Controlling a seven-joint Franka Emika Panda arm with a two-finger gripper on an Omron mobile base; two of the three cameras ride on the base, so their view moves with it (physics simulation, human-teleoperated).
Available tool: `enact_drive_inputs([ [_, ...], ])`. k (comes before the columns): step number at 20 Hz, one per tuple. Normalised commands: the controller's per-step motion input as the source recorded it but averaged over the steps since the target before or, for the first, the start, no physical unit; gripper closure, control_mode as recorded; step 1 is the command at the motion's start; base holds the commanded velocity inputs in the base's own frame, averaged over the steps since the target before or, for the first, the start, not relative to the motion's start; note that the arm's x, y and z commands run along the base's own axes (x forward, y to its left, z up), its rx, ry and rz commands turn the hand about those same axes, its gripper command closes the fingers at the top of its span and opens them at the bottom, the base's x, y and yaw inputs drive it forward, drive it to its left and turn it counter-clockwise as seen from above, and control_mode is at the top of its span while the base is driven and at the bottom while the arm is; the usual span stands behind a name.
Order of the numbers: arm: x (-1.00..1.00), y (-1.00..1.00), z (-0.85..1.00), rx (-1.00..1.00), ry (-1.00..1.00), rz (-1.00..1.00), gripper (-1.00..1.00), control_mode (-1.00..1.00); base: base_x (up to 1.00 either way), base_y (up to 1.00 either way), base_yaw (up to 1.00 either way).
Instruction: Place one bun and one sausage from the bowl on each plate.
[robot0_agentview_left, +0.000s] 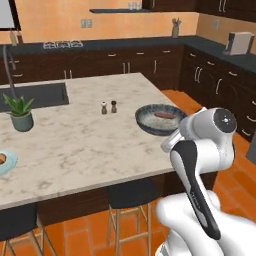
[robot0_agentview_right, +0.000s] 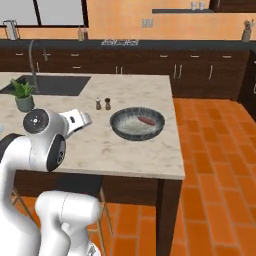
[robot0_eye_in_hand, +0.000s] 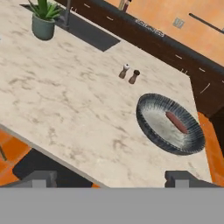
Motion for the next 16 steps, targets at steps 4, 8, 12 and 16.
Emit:
enact_drive_inputs([
  [4,0.0,0.0,0.0,0.0,0.0,0.0,-1.0,1.0,0.1,-0.69,0.21],
  [8,0.0,0.0,0.0,0.0,0.0,0.0,-1.0,1.0,0.71,-0.44,0.0],
  [12,0.0,0.0,0.0,0.0,0.0,0.0,-1.0,1.0,0.72,-0.18,0.0],
  [16,0.0,0.0,0.0,0.0,0.0,0.0,-1.0,1.0,0.4,-0.13,-0.03],
])
